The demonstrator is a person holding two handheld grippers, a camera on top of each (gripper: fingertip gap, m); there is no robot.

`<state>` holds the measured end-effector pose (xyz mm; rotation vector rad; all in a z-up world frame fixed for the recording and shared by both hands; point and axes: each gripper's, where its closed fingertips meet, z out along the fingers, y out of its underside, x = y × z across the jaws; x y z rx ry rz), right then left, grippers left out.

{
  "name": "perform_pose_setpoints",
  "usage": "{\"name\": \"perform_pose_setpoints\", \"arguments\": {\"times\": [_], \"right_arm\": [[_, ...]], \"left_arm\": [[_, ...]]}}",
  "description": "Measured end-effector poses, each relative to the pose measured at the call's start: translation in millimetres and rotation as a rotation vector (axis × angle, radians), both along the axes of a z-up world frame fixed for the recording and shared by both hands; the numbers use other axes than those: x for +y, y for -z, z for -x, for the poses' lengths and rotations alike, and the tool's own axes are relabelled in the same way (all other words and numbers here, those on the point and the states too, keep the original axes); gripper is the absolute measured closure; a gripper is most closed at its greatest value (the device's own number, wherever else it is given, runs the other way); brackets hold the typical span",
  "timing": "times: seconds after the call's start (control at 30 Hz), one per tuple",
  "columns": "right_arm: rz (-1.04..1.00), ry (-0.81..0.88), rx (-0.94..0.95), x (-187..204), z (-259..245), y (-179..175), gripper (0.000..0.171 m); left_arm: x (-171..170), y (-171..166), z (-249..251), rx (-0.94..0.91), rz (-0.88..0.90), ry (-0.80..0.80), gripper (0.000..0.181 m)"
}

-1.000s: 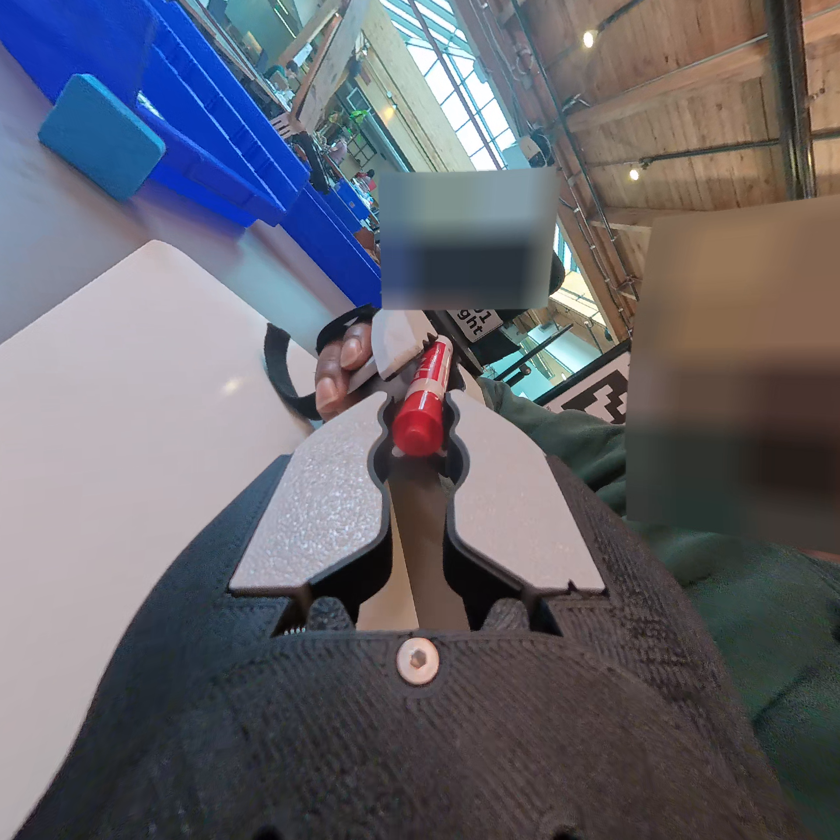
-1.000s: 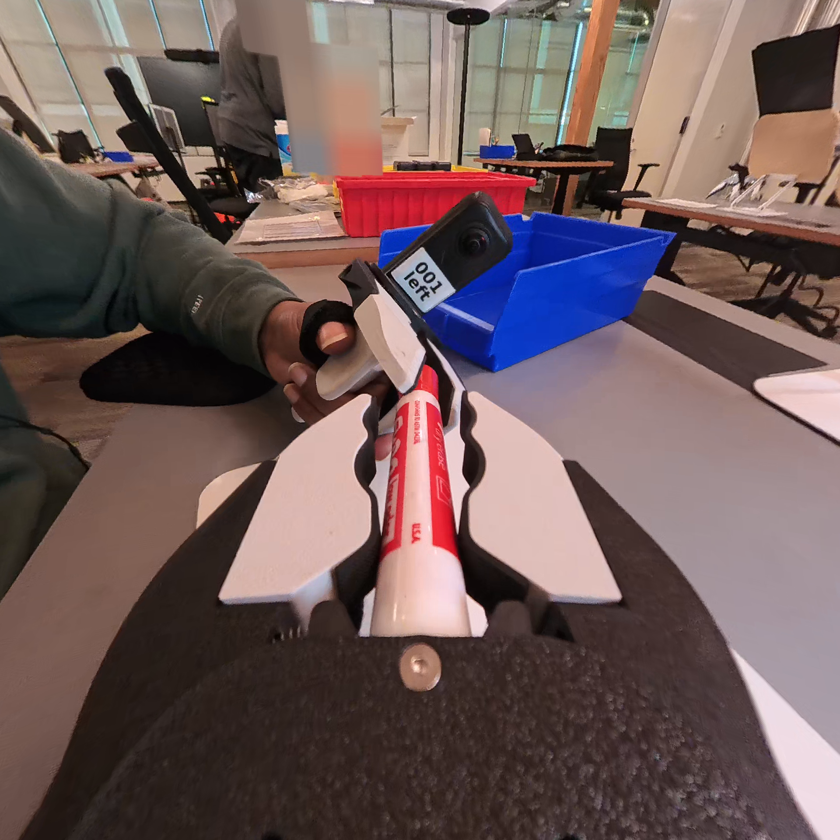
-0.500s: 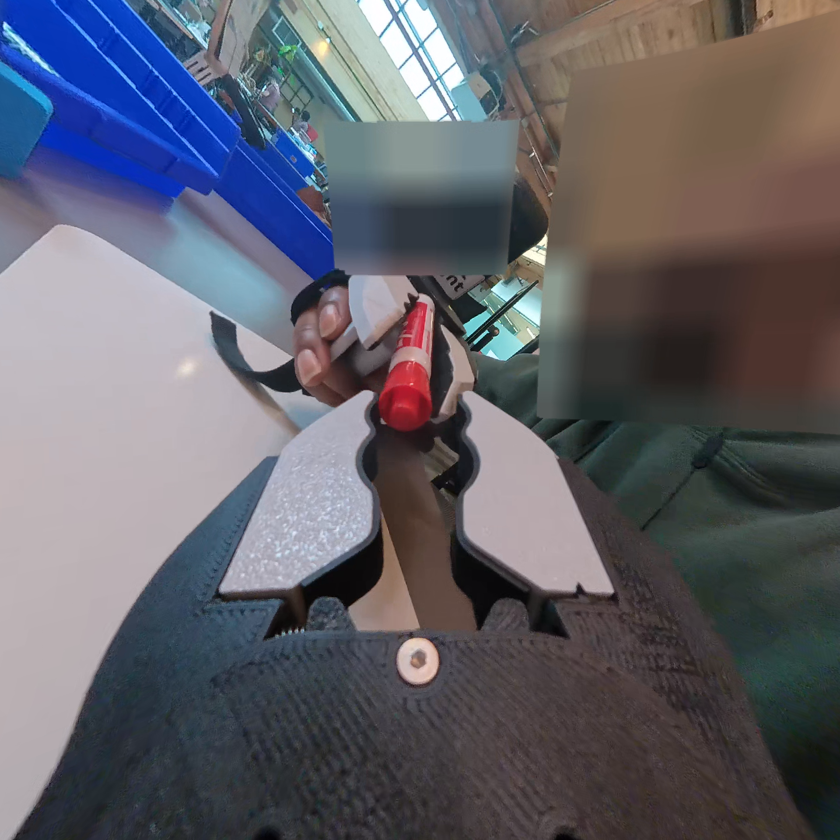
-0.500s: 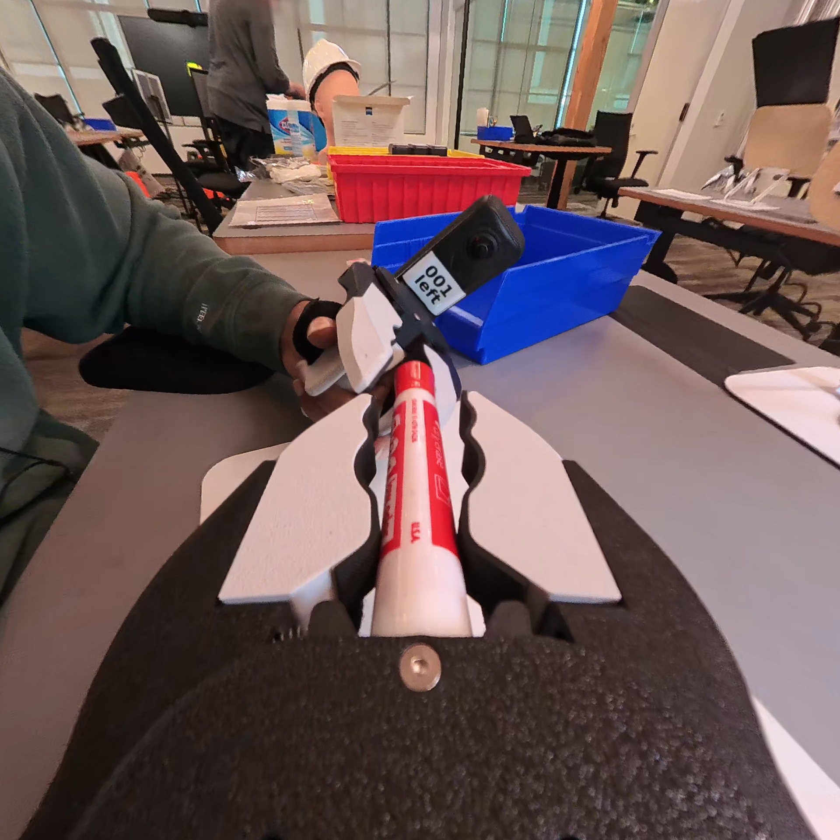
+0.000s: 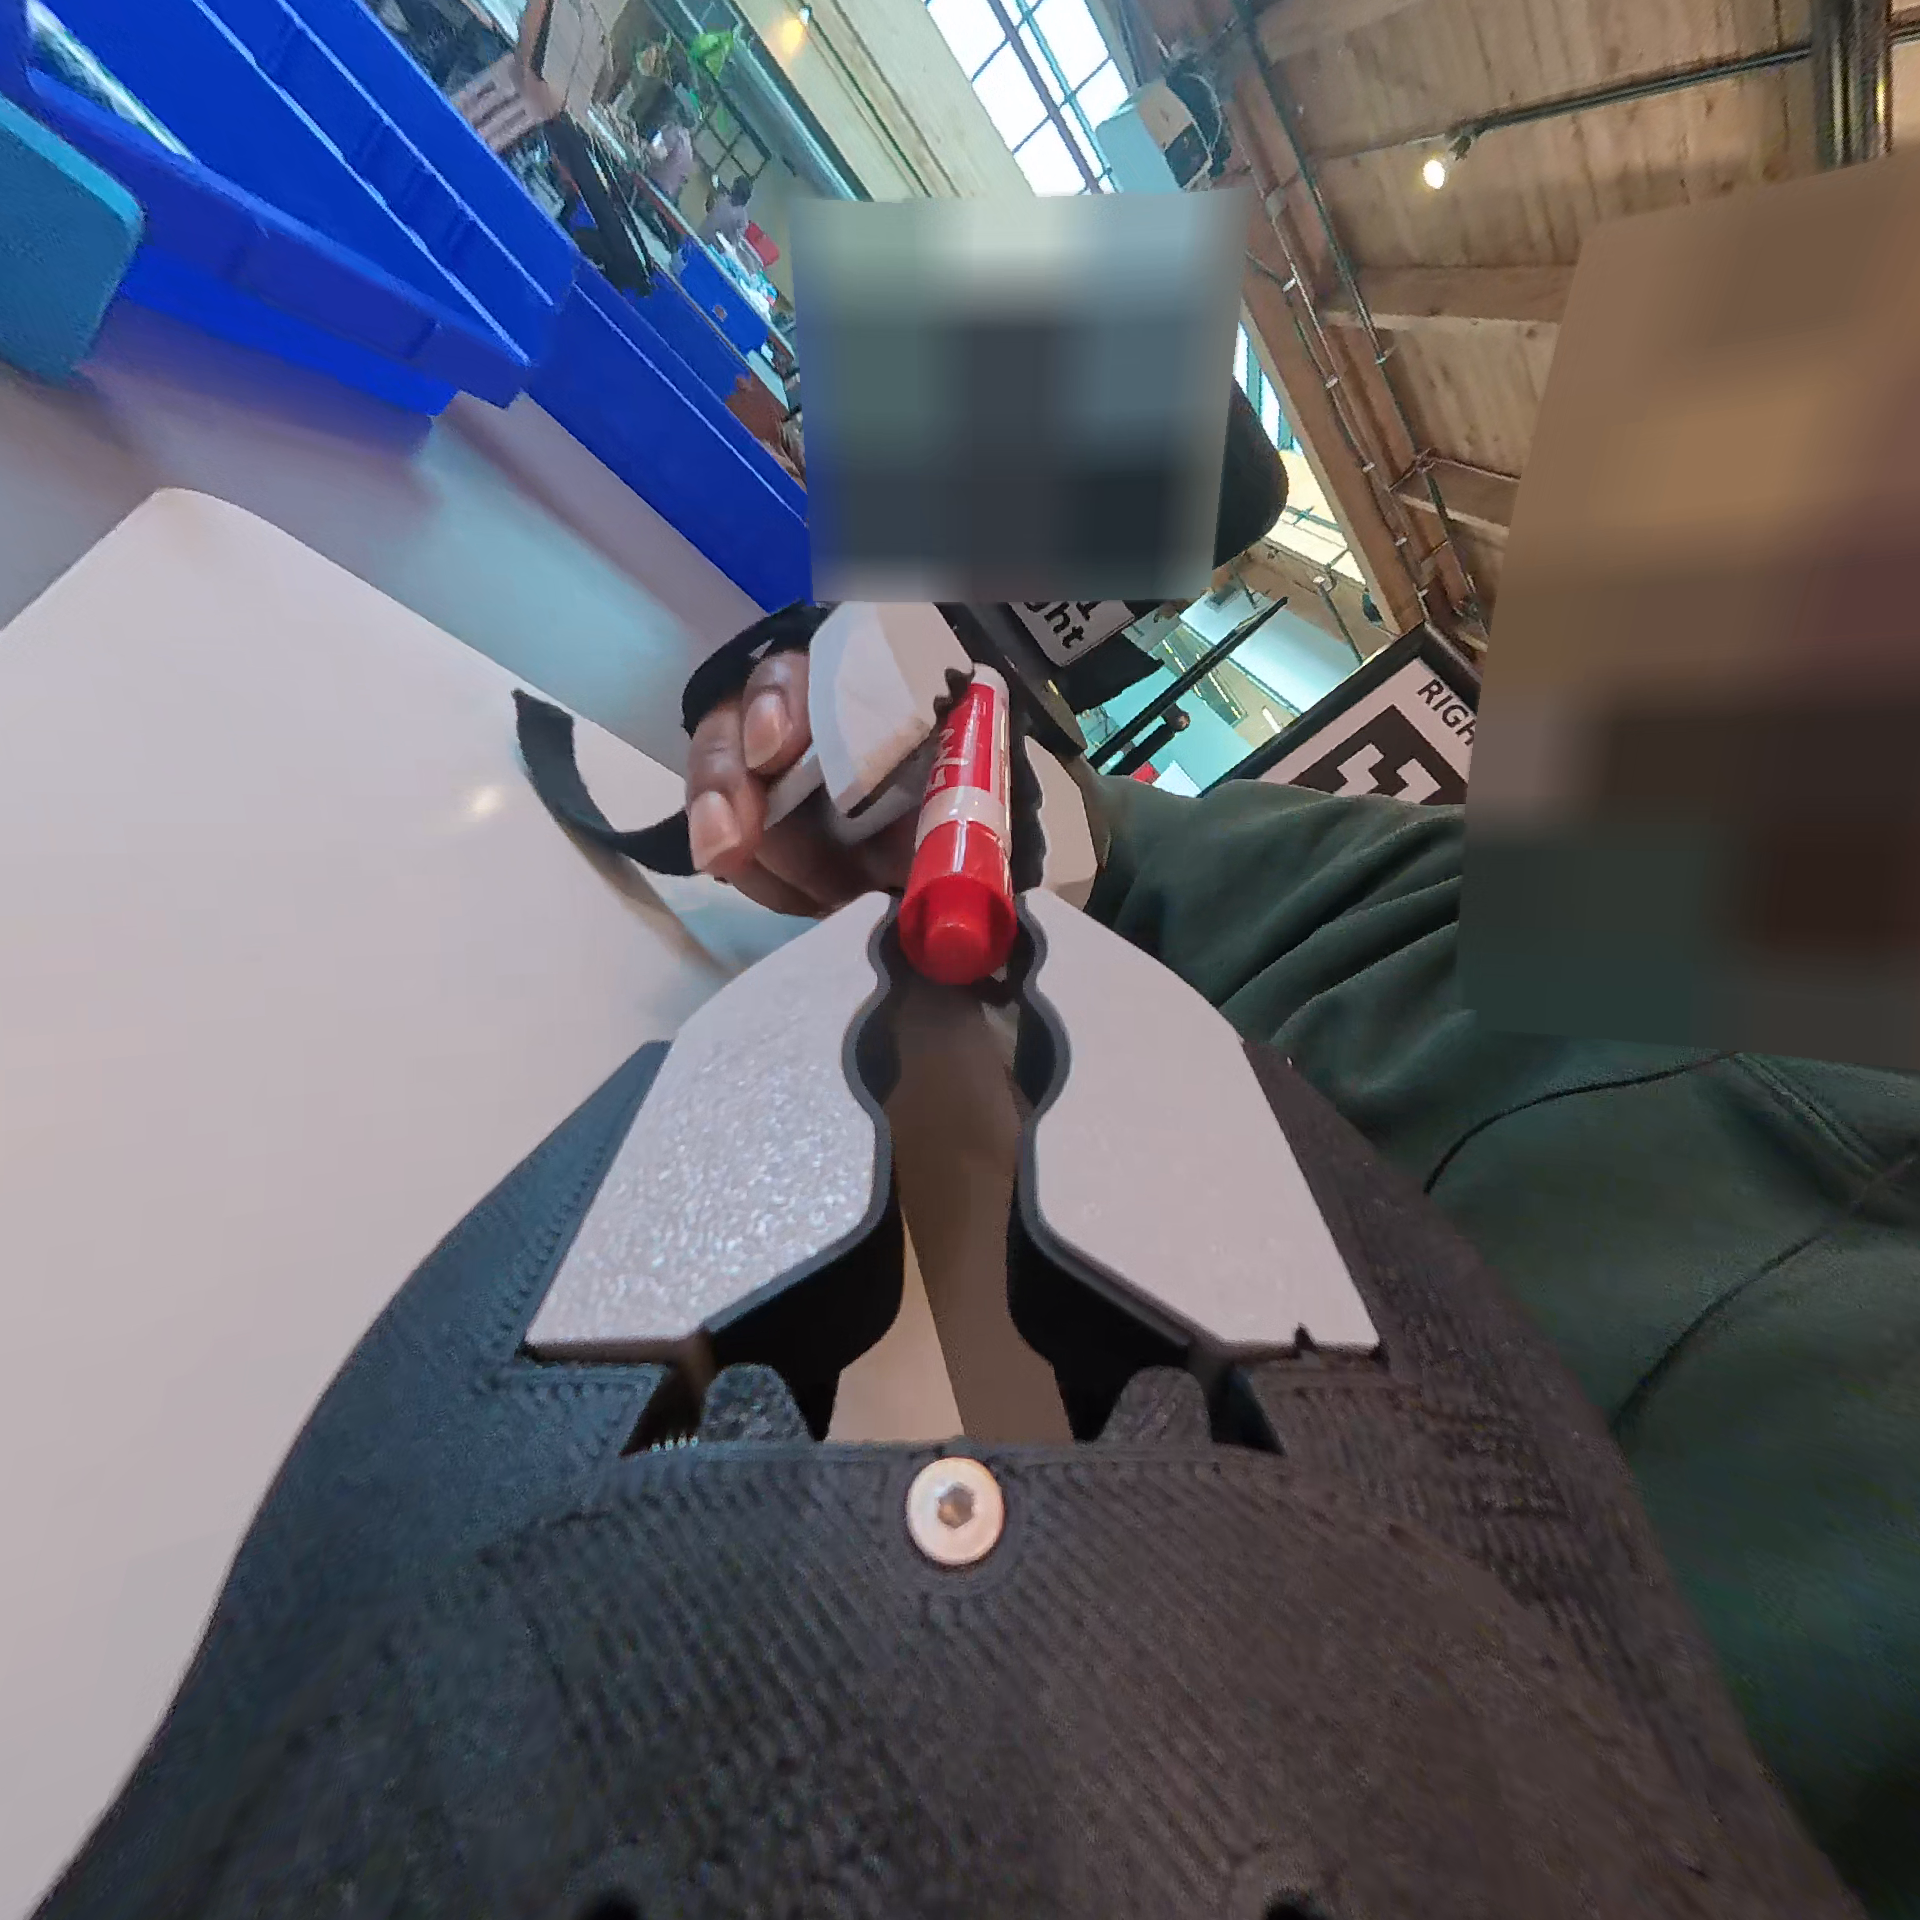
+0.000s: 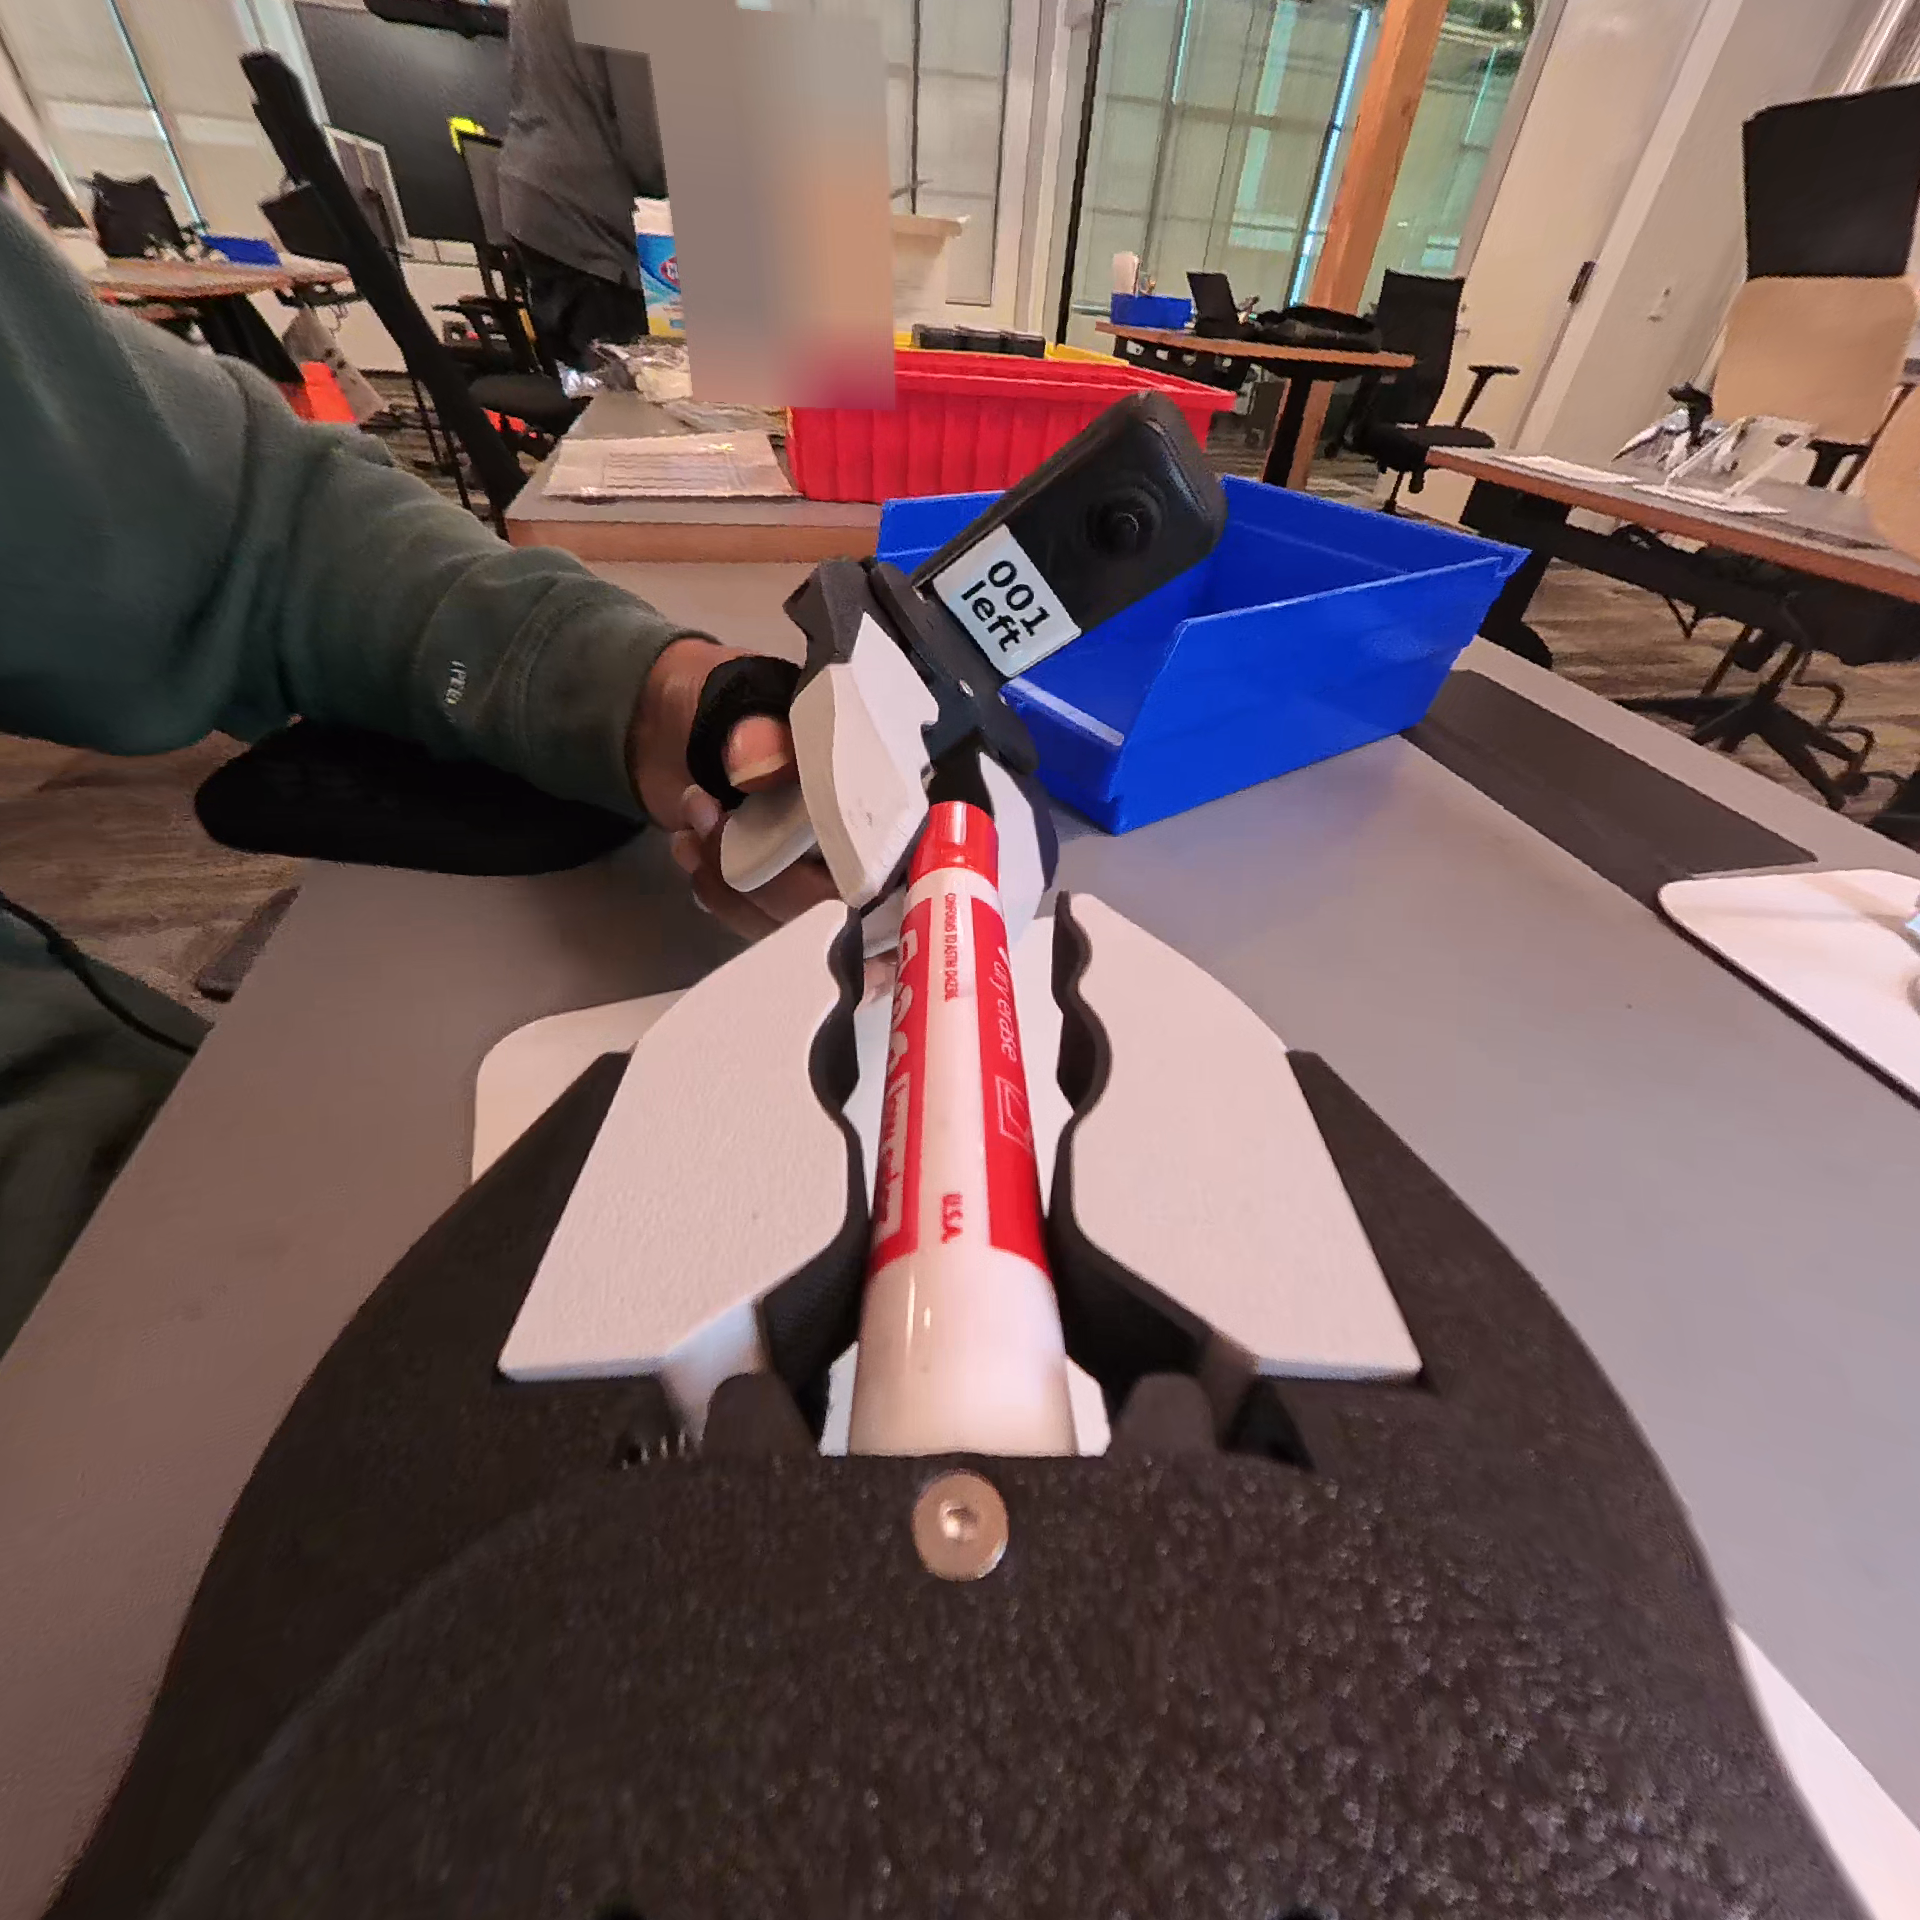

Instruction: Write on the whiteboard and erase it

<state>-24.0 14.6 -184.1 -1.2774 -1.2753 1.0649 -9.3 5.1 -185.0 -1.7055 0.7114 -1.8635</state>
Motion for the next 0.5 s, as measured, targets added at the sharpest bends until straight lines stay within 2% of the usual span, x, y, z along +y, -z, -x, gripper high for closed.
{"name": "perform_pose_setpoints", "arguments": {"times": [0.33, 0.5], "right_arm": [[-0.093, -0.060, -0.046, -16.5, 0.7, 11.9, 0.137], [-0.049, -0.029, -0.042, -14.0, 3.4, 6.4, 0.138]], "left_arm": [[-16.7, 14.7, -1.1, 0.025, 0.108, -0.018, 0.162], [-13.7, 7.6, 1.4, -0.008, 0.112, -0.021, 0.162]]}}
